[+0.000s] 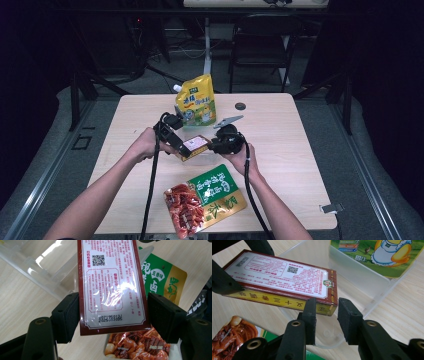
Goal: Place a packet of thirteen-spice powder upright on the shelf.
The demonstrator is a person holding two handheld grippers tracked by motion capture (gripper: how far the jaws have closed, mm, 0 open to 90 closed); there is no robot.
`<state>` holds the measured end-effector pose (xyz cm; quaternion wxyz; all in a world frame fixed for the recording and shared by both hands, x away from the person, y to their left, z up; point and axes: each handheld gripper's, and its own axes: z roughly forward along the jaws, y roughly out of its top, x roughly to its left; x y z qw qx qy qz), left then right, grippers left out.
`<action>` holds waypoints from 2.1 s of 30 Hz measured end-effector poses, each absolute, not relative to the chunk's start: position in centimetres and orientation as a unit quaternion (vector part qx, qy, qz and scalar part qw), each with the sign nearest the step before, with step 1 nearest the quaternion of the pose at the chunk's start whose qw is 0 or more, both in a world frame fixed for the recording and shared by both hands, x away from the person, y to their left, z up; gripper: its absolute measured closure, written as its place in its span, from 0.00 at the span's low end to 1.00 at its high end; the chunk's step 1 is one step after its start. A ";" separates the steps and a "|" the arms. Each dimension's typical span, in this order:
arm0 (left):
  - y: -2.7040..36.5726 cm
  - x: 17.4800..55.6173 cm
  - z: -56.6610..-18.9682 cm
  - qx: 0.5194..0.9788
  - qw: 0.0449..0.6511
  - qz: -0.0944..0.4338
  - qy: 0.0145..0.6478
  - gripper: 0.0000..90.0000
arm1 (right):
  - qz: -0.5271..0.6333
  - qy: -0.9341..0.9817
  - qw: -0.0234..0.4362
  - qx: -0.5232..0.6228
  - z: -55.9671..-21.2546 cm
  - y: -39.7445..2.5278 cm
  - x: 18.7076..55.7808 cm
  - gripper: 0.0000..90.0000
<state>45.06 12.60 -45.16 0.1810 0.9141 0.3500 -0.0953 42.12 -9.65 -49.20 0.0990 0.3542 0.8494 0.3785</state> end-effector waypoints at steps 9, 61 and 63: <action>12.7 45.2 -44.5 0.915 0.164 -0.112 0.352 0.35 | 0.394 0.839 0.113 0.357 -48.5 -9.7 42.1 0.76; 11.7 43.2 -41.4 0.914 0.204 -0.008 0.351 0.35 | 0.359 0.859 0.078 0.357 -50.0 -8.2 43.6 0.95; 11.6 43.3 -41.3 0.915 0.197 -0.011 0.353 0.35 | 0.359 0.859 0.079 0.356 -50.0 -8.2 43.6 0.95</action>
